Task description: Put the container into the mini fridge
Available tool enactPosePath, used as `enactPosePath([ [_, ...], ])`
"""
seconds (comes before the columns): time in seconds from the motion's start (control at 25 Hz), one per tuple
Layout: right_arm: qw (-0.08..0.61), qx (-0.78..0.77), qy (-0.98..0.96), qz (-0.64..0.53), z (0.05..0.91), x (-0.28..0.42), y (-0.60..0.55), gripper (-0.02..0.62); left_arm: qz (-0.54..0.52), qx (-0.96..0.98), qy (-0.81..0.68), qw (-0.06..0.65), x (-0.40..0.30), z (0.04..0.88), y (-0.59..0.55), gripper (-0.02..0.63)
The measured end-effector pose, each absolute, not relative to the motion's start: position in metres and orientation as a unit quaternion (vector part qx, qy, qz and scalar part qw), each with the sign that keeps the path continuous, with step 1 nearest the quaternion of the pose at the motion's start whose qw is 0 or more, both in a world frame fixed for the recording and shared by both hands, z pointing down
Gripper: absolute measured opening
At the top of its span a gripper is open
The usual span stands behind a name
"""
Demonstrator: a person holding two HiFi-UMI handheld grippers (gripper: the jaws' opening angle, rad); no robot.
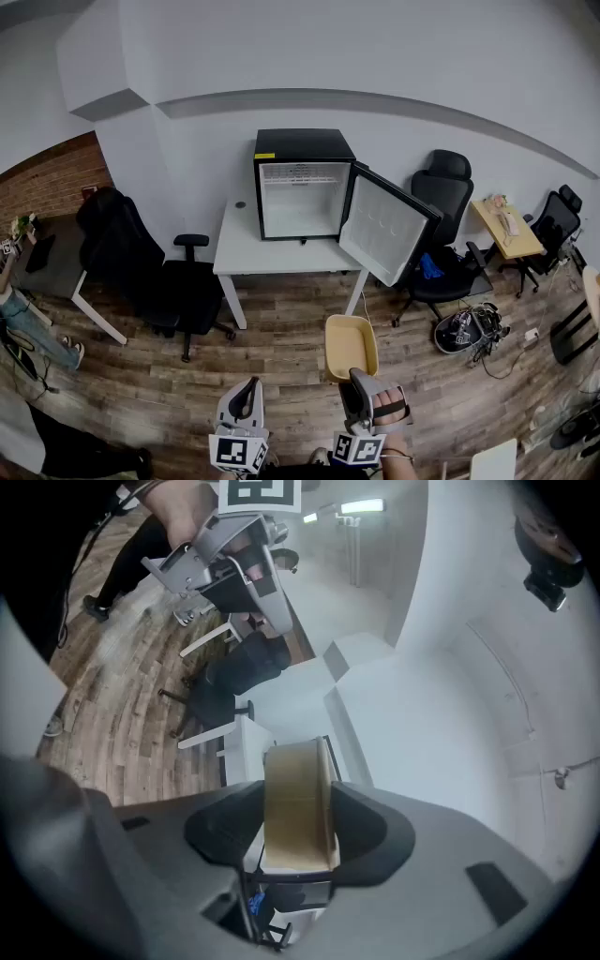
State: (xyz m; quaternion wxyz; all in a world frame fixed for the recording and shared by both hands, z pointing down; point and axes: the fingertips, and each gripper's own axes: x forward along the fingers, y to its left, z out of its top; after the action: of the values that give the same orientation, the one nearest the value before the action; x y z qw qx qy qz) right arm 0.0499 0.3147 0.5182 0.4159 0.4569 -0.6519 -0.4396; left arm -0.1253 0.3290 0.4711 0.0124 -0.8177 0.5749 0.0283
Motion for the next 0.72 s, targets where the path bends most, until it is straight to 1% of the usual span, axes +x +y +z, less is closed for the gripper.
enactPosePath([
  [0.36, 0.419, 0.452, -0.652, -0.442, 0.520, 0.050, 0.313, 0.227, 0.028, -0.821, 0.571, 0.009, -0.120, 0.474, 0.328, 0.009],
  [0.72, 0.412, 0.445, -0.660, -0.444, 0.519, 0.059, 0.310, 0.228, 0.028, -0.821, 0.570, 0.007, -0.100, 0.472, 0.321, 0.009],
])
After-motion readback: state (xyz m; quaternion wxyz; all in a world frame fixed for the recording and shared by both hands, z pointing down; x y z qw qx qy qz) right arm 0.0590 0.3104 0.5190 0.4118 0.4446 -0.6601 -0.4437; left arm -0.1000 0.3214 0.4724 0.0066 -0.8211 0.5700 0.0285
